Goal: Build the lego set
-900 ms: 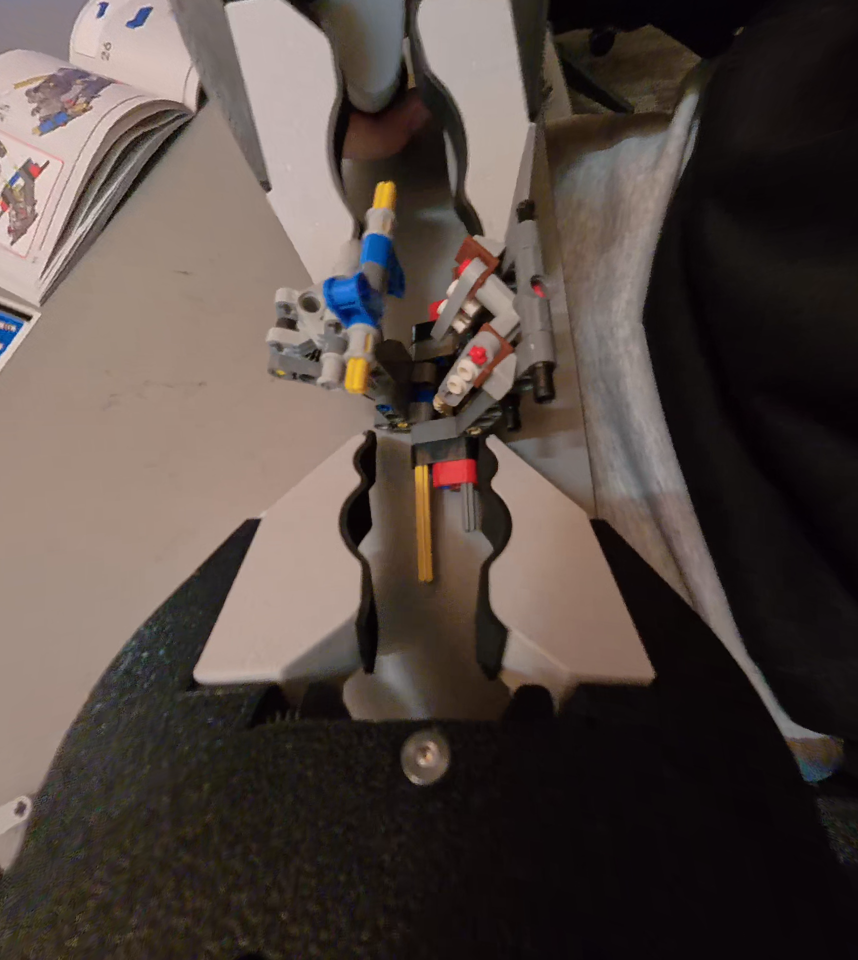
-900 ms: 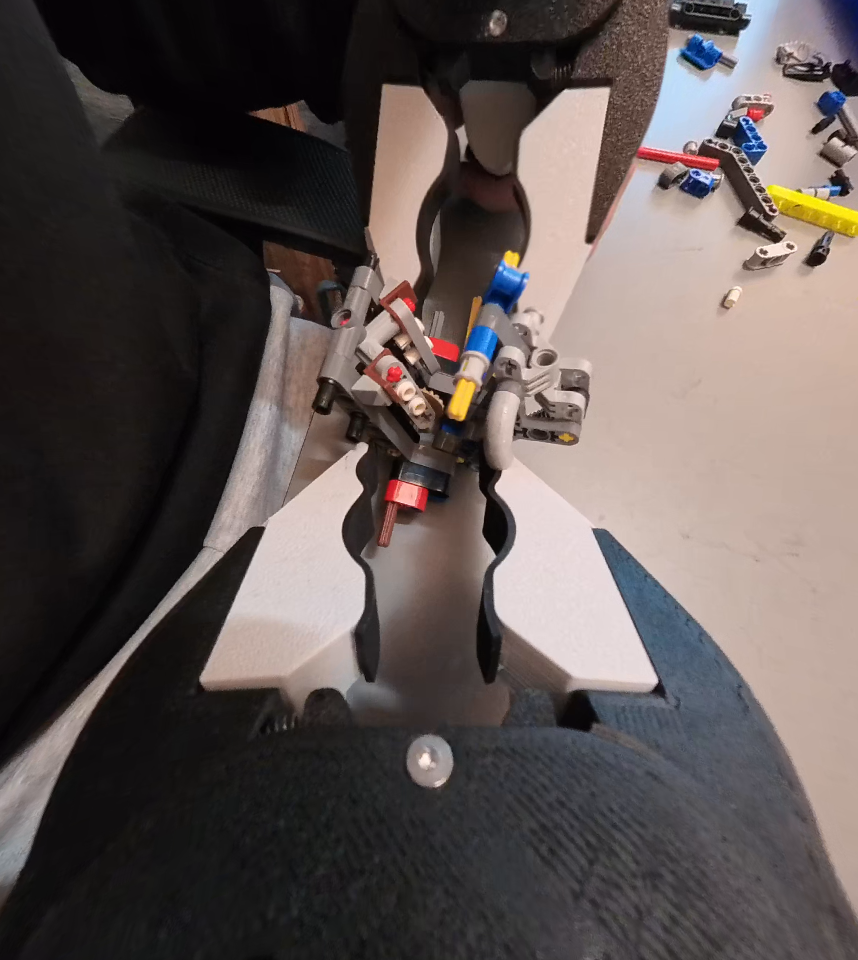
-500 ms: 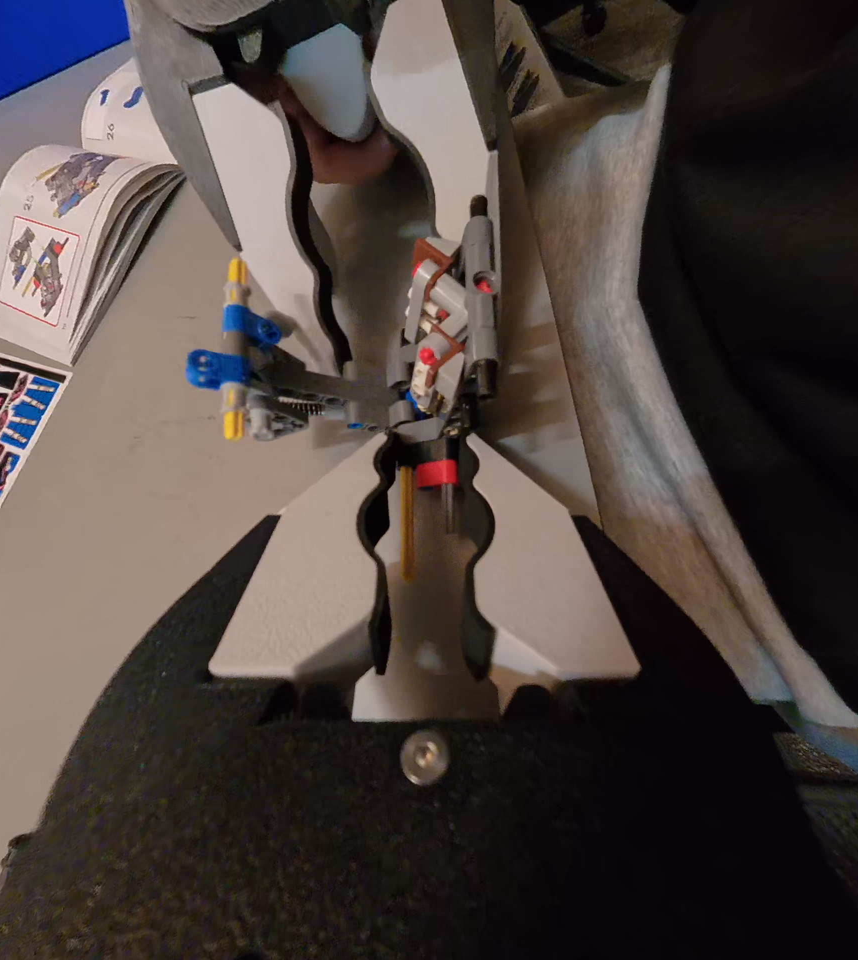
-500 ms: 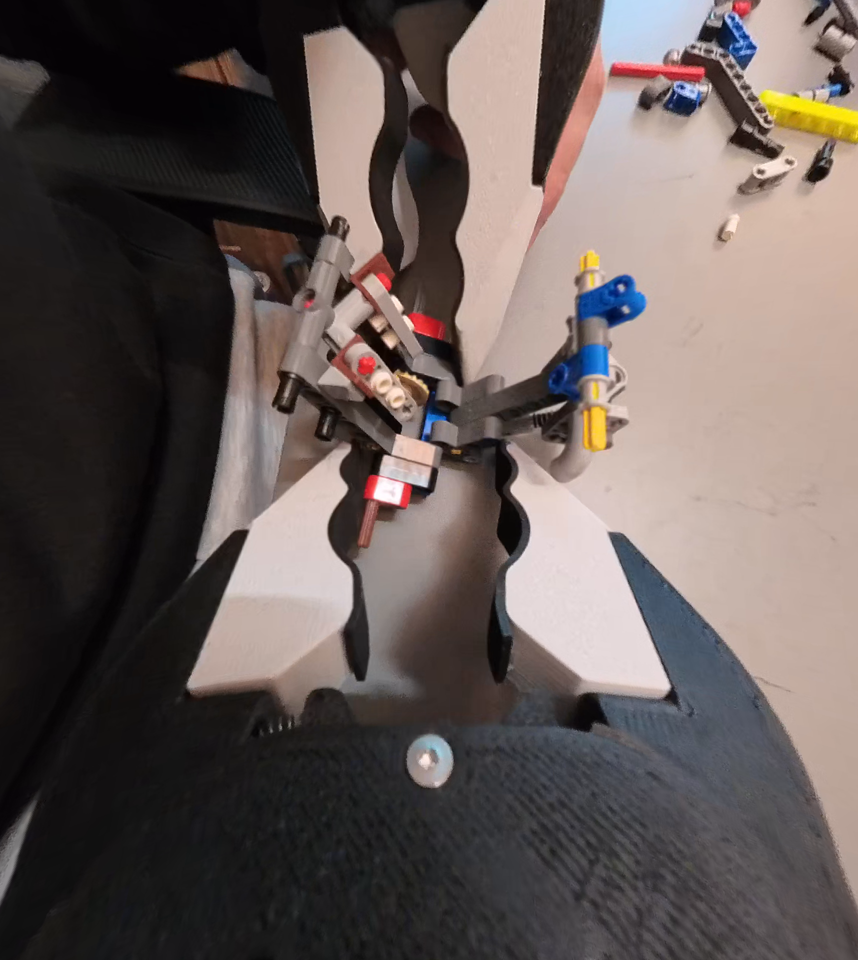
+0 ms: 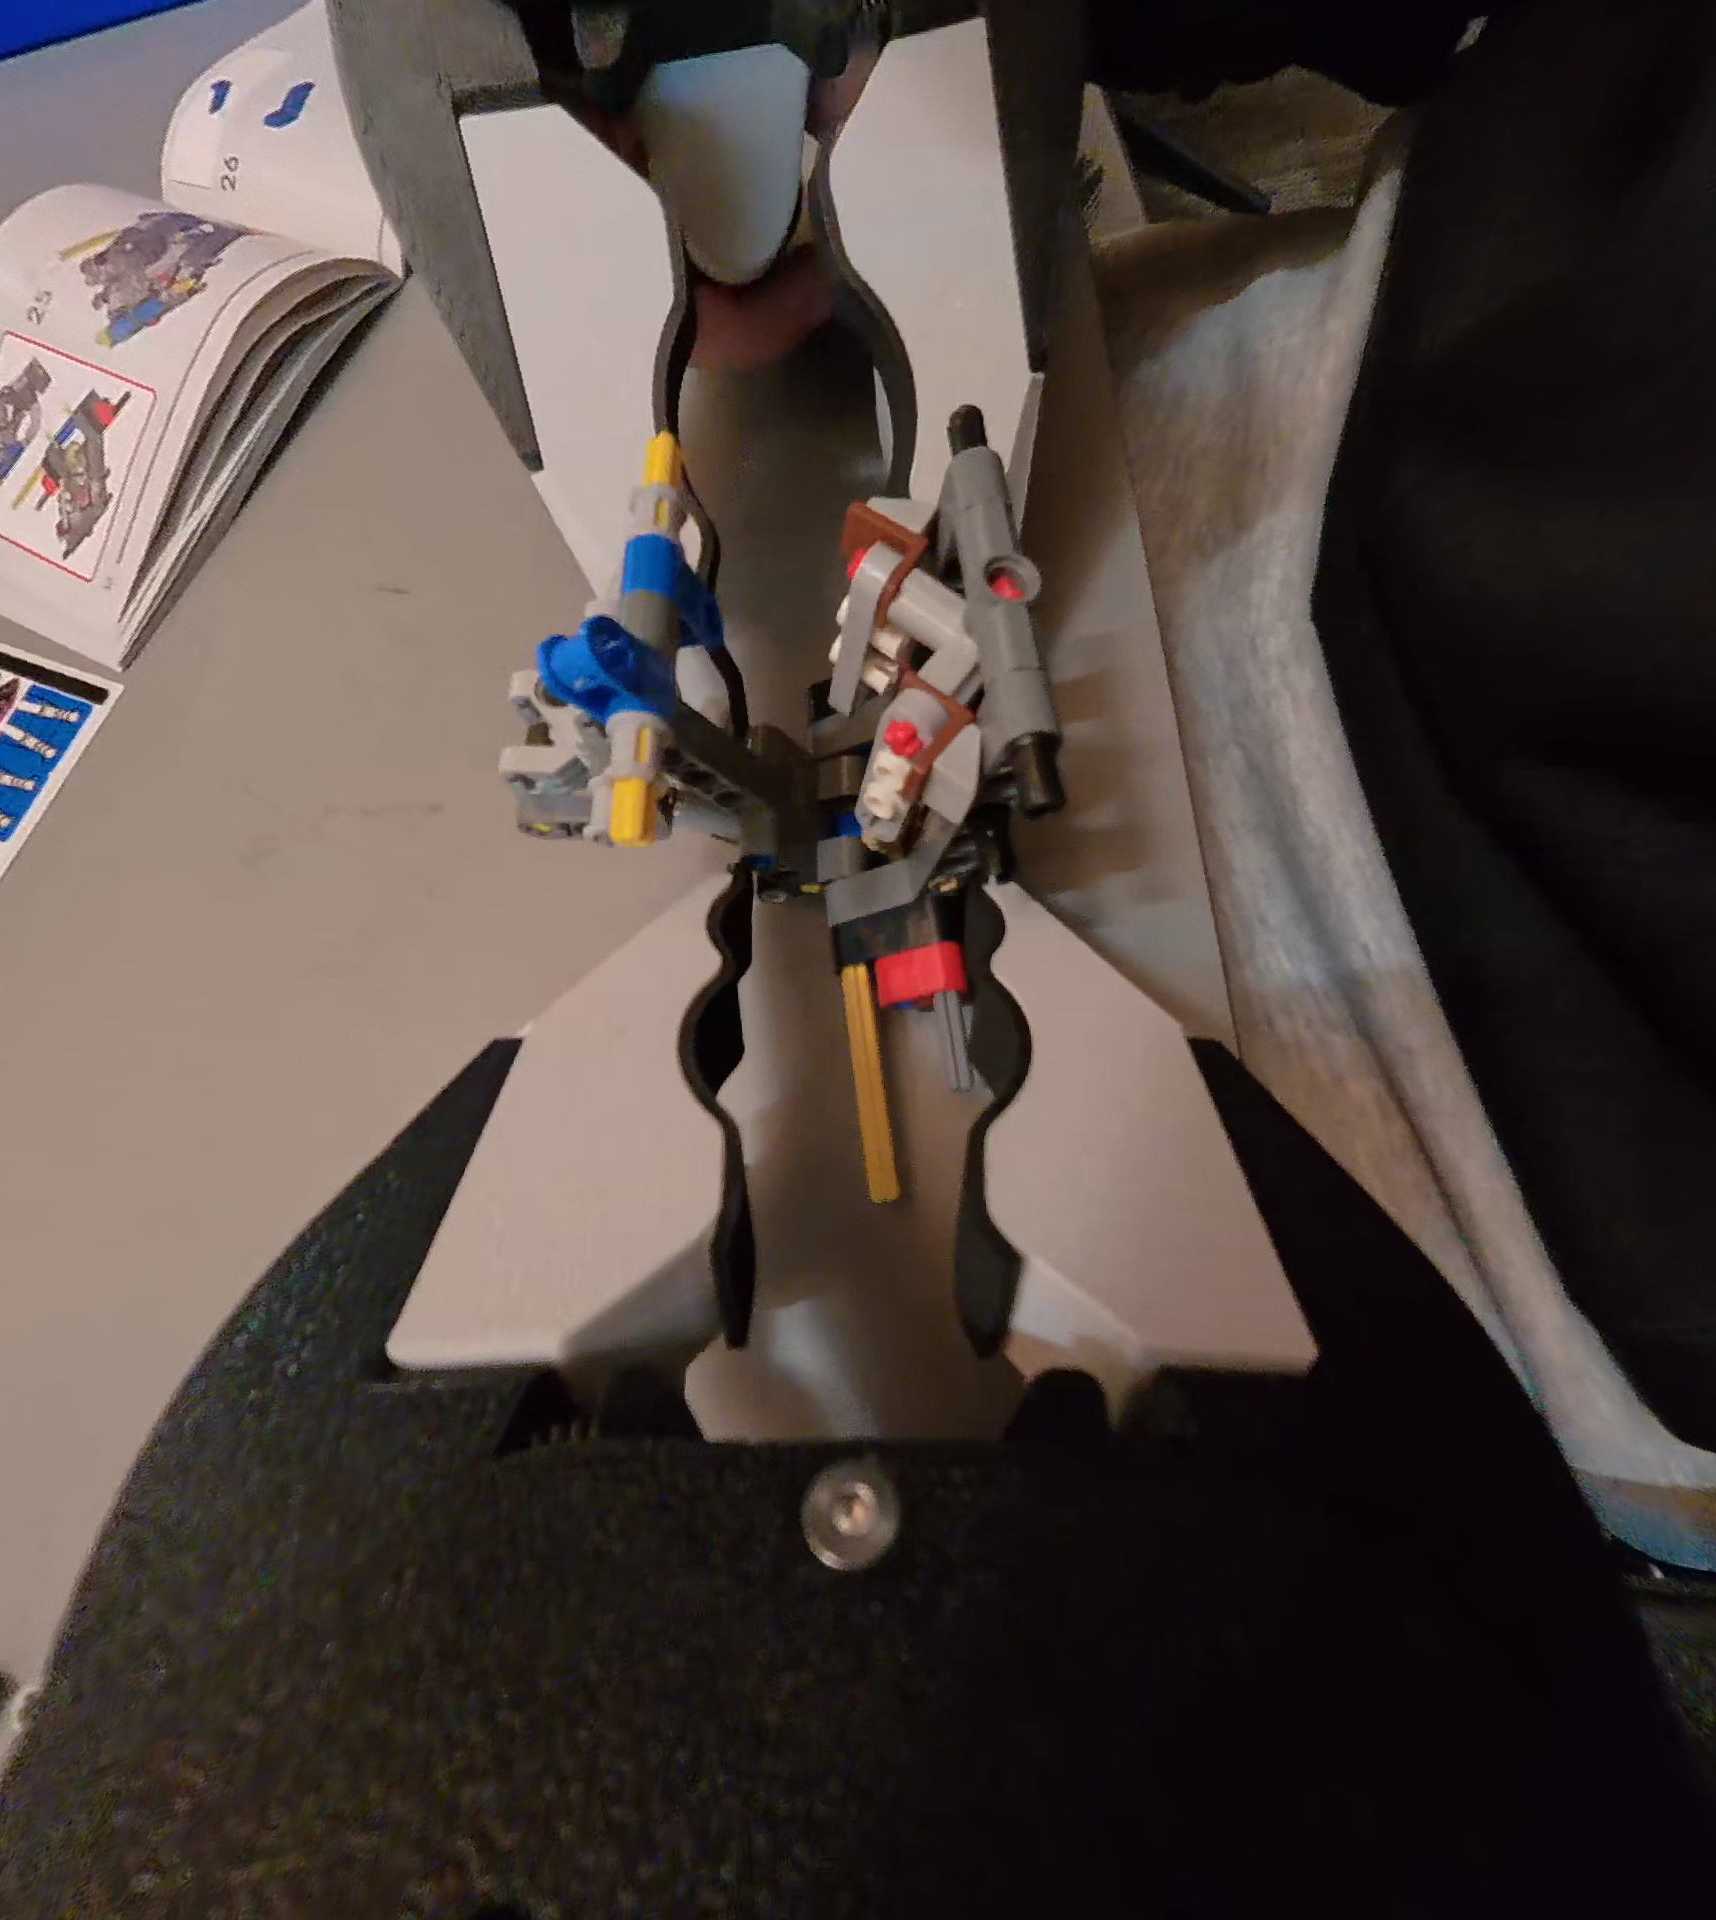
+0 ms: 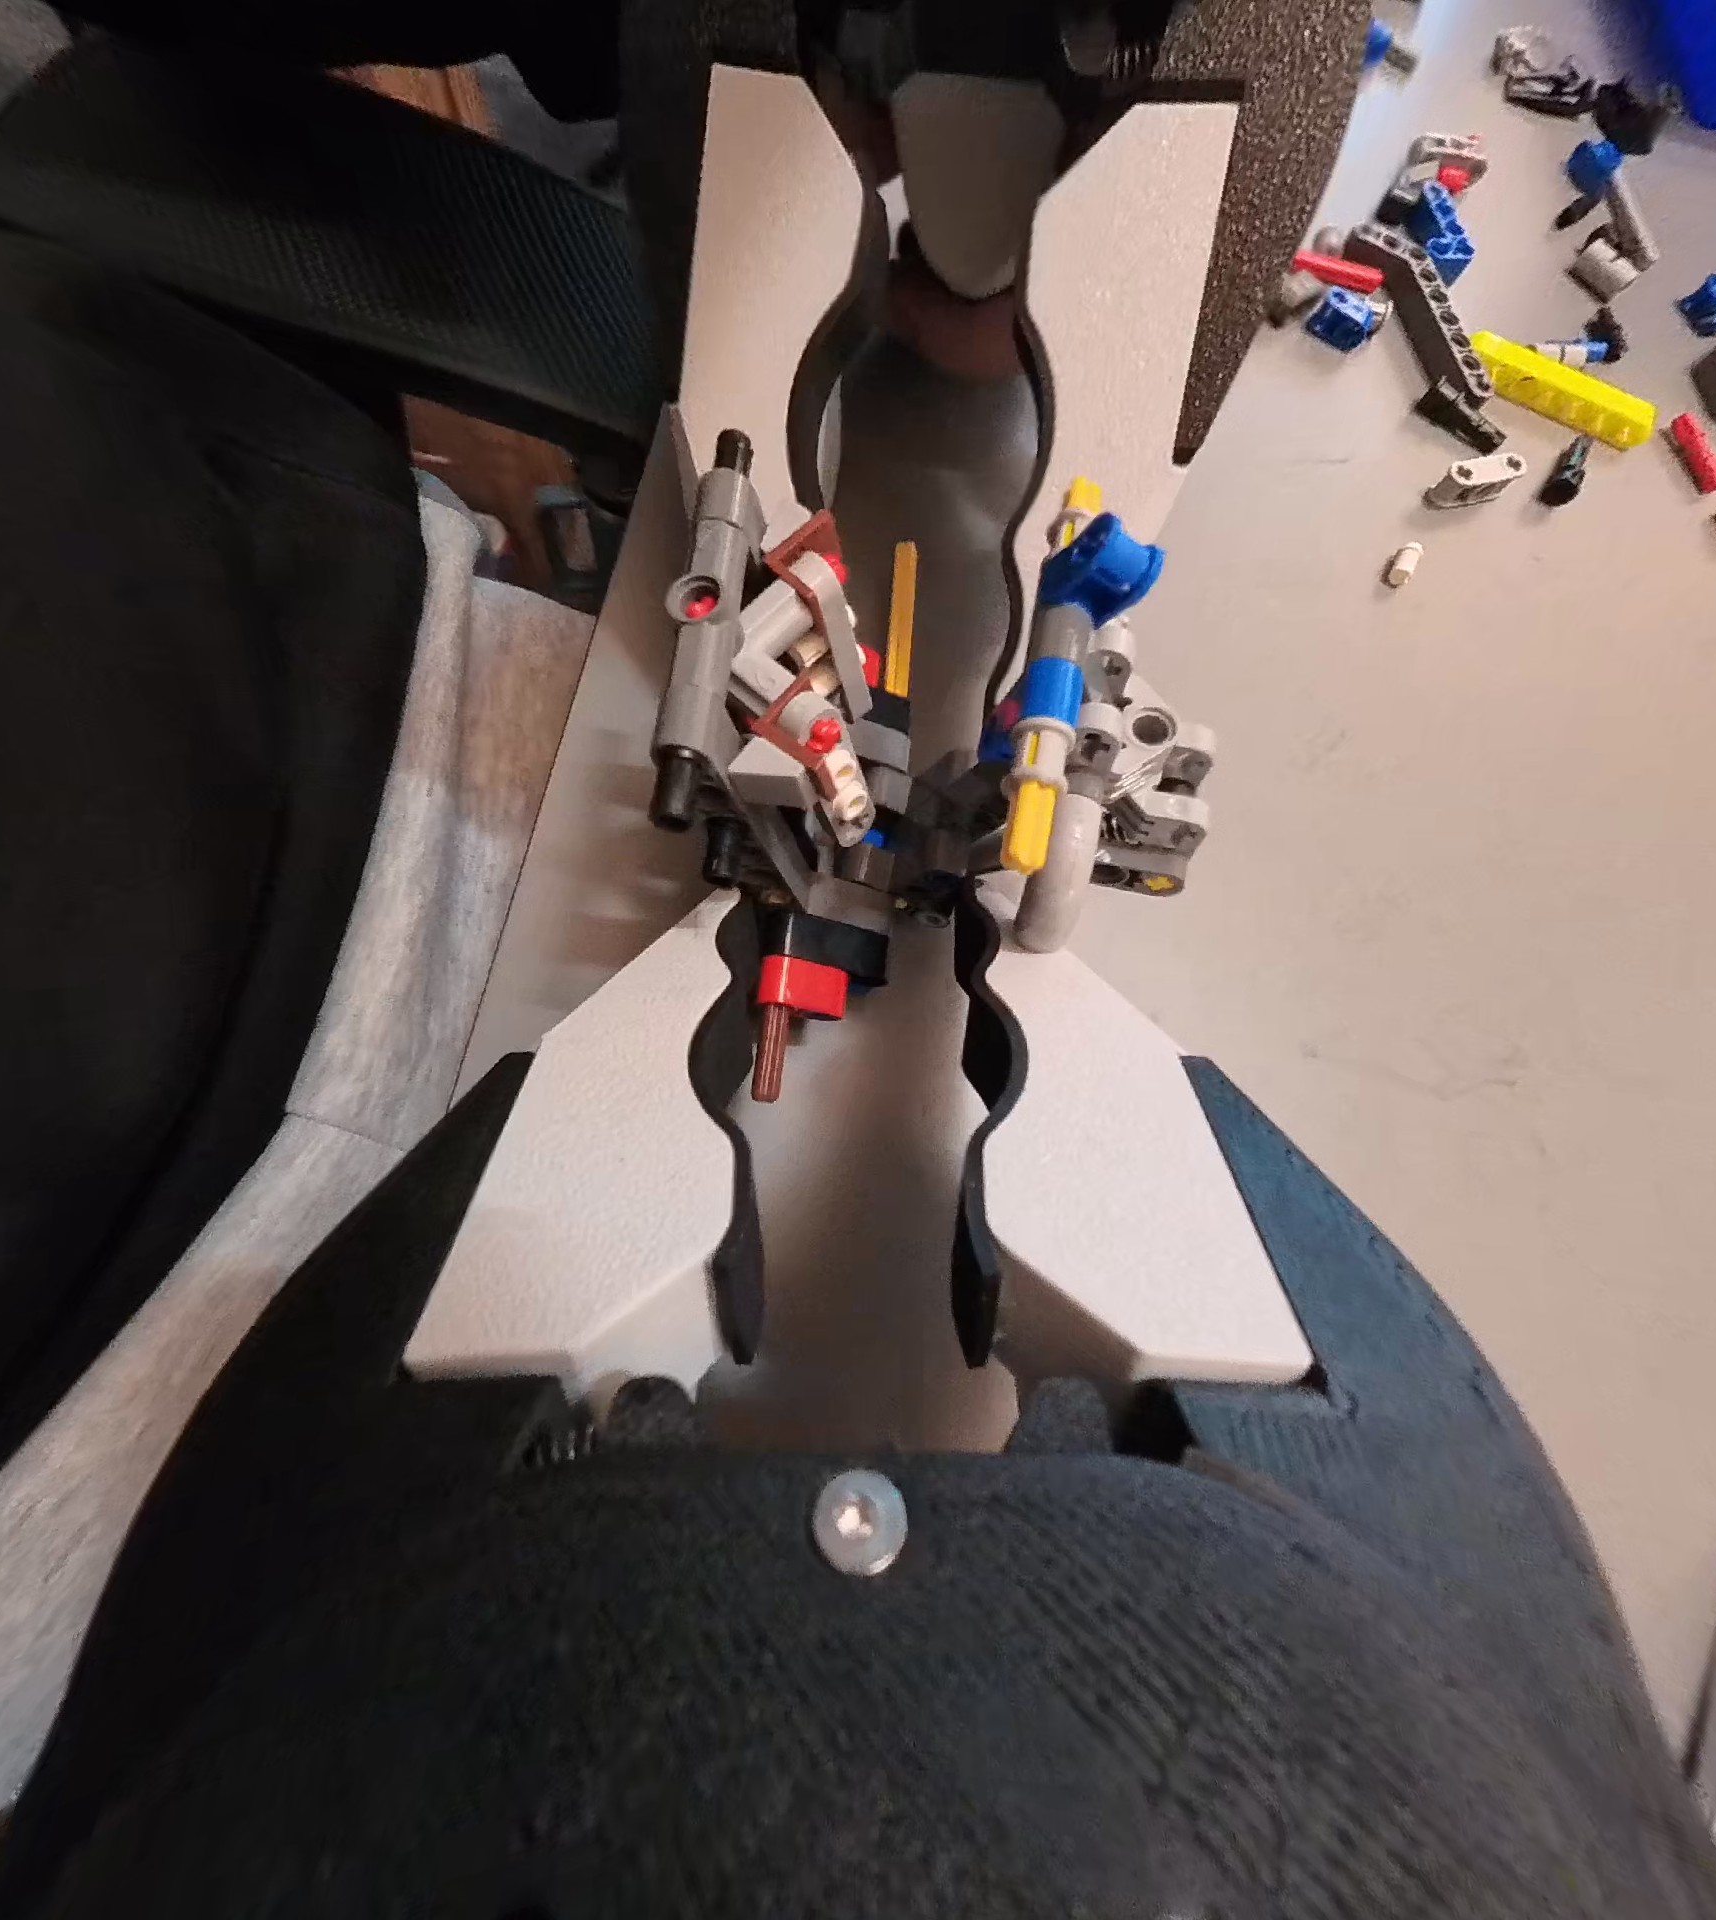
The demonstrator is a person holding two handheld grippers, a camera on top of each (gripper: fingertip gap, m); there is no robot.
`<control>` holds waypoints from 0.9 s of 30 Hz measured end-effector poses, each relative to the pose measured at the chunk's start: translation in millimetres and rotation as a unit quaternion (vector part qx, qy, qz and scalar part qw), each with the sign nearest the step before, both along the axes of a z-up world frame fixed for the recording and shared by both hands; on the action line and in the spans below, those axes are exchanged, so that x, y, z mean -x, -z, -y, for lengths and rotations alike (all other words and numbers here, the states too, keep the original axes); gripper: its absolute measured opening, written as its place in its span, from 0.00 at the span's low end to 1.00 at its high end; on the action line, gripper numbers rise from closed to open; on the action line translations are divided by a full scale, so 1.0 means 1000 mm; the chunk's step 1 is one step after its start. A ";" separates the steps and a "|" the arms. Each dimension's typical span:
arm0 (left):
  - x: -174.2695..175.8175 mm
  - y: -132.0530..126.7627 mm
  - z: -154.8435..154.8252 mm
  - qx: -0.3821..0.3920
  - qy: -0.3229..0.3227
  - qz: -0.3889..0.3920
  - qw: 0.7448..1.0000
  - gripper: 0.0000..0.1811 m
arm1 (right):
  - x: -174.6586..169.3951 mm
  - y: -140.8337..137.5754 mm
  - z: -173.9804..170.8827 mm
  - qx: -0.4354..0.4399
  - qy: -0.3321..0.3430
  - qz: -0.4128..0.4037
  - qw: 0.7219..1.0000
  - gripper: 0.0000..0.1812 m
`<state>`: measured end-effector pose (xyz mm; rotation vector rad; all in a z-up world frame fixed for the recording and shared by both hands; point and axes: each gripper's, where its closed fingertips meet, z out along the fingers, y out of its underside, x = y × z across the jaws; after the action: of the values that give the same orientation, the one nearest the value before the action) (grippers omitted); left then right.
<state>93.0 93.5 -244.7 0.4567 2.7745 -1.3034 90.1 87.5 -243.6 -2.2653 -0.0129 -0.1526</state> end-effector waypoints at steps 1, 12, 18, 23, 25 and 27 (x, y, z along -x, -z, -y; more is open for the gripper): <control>0.000 0.000 0.000 0.000 -0.002 0.001 1.000 0.21 | 0.000 0.000 0.000 0.001 0.000 -0.009 1.000 0.20; 0.002 0.000 0.000 -0.001 -0.014 0.001 1.000 0.20 | 0.001 0.001 -0.001 0.003 -0.007 -0.026 1.000 0.22; -0.001 -0.001 0.000 0.006 -0.022 0.012 1.000 0.24 | 0.003 0.002 -0.002 0.004 -0.012 -0.035 0.999 0.20; -0.005 -0.002 -0.010 0.009 -0.042 0.032 0.999 0.25 | 0.003 0.002 -0.002 0.004 -0.012 -0.033 0.999 0.20; -0.005 -0.001 -0.020 0.004 -0.052 0.030 0.998 0.25 | 0.004 0.002 -0.002 0.003 -0.013 -0.027 1.000 0.20; -0.001 0.000 -0.033 -0.009 -0.049 0.011 0.999 0.22 | 0.004 0.001 -0.002 0.003 -0.014 -0.021 1.000 0.20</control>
<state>93.7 126.2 -244.8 0.3282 2.7537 -1.2461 86.3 89.6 -245.0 -2.2721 -0.0234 -0.0905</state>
